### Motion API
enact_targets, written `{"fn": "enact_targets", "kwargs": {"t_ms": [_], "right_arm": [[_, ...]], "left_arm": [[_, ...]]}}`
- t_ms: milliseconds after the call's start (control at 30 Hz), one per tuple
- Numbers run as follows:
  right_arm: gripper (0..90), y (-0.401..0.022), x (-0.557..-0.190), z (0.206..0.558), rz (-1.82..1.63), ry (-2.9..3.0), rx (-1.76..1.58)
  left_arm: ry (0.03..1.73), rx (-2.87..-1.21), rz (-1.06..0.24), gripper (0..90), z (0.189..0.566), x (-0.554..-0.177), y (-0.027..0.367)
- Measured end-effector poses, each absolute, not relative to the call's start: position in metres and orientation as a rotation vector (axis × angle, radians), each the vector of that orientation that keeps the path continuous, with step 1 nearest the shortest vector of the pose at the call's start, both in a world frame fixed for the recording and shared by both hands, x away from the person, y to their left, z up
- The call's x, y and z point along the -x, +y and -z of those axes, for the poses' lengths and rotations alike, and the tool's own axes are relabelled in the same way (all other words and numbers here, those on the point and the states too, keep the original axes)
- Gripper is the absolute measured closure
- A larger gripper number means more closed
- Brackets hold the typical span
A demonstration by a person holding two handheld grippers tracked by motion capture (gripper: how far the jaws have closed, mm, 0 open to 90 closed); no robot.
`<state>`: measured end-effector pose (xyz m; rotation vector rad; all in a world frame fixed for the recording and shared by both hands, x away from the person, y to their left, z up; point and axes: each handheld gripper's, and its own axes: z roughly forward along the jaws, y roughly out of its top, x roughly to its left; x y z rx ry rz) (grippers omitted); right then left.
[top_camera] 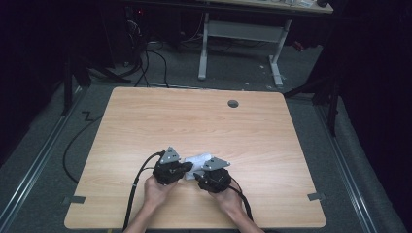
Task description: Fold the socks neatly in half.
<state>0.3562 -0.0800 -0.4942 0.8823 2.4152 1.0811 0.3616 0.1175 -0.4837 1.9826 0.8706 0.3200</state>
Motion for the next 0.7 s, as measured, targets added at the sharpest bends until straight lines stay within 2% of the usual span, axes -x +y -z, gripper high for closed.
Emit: {"fn": "enact_targets", "kwargs": {"t_ms": [467,700], "right_arm": [[59.5,-0.076,-0.362,0.508,-1.043,2.434,-0.941],[59.0,-0.075,-0.362,0.507,-1.039,2.438,-0.931]], "left_arm": [[0.838,-1.979,-0.364,85.7,0.474,-0.355,0.112],[0.860,-2.007,-0.334,84.6,0.492,-0.349,0.114]]}}
